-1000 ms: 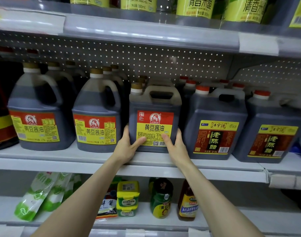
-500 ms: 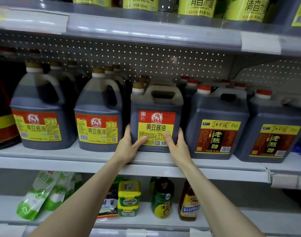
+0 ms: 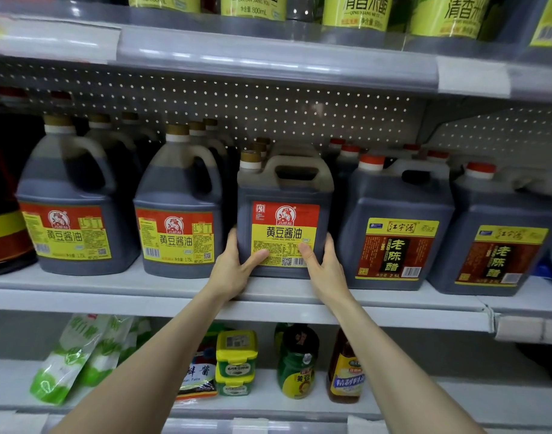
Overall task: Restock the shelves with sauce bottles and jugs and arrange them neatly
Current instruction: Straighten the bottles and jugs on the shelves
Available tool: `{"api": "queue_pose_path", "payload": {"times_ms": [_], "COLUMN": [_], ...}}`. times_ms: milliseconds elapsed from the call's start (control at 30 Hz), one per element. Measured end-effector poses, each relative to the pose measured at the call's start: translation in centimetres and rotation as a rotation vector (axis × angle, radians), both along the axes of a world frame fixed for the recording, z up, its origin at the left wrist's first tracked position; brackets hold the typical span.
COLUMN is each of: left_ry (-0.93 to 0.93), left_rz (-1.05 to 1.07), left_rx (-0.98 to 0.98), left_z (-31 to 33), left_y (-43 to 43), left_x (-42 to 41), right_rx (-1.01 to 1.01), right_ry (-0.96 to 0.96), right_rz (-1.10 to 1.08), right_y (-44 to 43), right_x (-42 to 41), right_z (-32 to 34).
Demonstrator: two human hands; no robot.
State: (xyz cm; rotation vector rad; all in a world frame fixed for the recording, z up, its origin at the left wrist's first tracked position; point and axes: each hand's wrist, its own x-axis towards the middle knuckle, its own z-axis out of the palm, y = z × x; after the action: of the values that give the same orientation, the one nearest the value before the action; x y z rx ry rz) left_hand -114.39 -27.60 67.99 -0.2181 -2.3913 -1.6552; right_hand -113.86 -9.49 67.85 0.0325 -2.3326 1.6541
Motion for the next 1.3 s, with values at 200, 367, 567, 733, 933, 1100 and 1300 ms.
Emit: {"api": "queue_pose_path", "payload": {"times_ms": [200,367,567,733,933,1100,1300], "left_ry": [-0.035,-0.088,-0.124,-0.049,-0.001,0.0,-0.031], "left_rz": [-0.005,-0.011,0.068,0.111,-0.008,-0.072,-0.104], "left_rx": [0.001,0.011,0.057,0.029,0.017,0.059,0.096], "left_z": [0.1,0.8,2.2,4.3,7.4,8.5,8.3], "left_y": [-0.2,0.2,-0.1,0.1,2.6,5.6,9.6], "left_x": [0.1,0.8,3.3,5.9,8.8,10.2,9.7], "right_rx": [-0.011,-0.036,-0.076,-0.095,-0.095,-0.07,-0.089], "right_ry": [-0.03,-0.056,-0.087,-0.073,-0.031,-0.022,-0.018], "right_rz": [0.011,0.018,0.002,-0.011,-0.086,-0.163,-0.232], "right_y": [-0.3,-0.1,0.2,0.6,2.6,6.0,10.7], "right_x": [0.2,0.6,2.9,6.4,10.3,13.1,13.7], "right_z": [0.4,1.0,2.7,5.0,8.0,9.6,10.3]}}
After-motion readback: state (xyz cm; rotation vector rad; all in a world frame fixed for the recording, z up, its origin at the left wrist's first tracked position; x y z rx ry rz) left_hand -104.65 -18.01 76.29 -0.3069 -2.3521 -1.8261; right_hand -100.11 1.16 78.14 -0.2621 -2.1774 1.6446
